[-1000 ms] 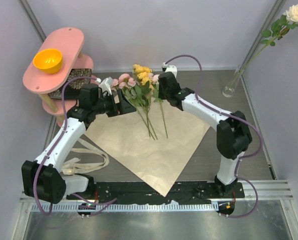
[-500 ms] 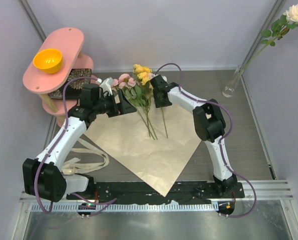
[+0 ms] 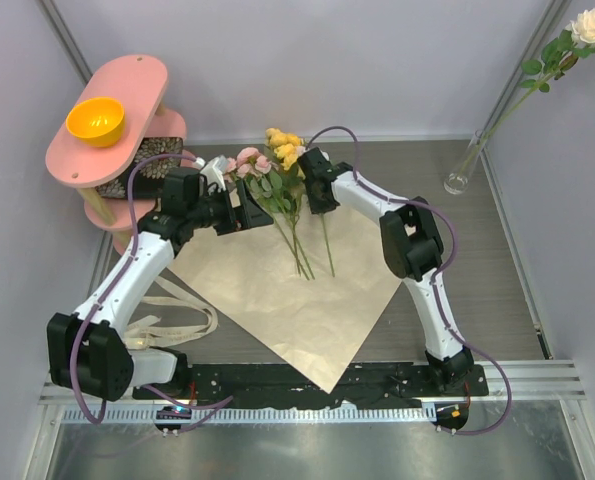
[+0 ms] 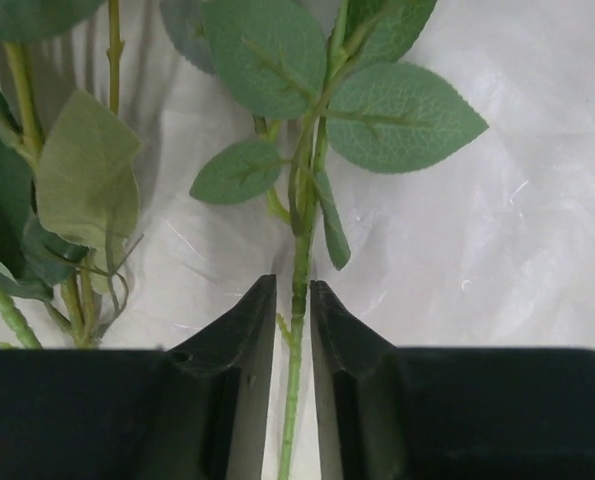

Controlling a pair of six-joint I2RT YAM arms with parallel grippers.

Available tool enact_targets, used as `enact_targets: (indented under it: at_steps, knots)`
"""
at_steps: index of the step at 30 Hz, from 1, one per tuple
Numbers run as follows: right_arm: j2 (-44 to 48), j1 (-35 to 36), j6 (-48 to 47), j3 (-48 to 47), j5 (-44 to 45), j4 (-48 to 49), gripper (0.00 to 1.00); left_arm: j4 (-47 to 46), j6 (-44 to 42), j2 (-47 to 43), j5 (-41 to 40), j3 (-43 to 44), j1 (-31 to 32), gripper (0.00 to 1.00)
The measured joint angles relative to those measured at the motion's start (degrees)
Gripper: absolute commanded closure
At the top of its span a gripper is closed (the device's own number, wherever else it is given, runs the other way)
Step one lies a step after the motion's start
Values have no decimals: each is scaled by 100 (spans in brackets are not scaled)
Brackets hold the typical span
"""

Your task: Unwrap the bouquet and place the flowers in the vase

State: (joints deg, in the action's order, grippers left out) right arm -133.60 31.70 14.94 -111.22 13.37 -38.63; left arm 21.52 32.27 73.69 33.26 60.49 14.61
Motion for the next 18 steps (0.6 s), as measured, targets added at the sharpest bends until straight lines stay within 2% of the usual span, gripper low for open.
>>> enact_targets:
  at_steps: [3, 13, 18]
  knots:
    - [-74, -50, 7, -155, -103, -4, 81, 2, -2, 35, 7, 0, 4, 12]
    - [-107, -264, 44, -173, -400, -9, 80, 7, -39, 83, 59, 0, 61, 12]
    - [-107, -289, 94, -170, -649, 22, 88, 17, -105, 221, 157, 0, 136, 12]
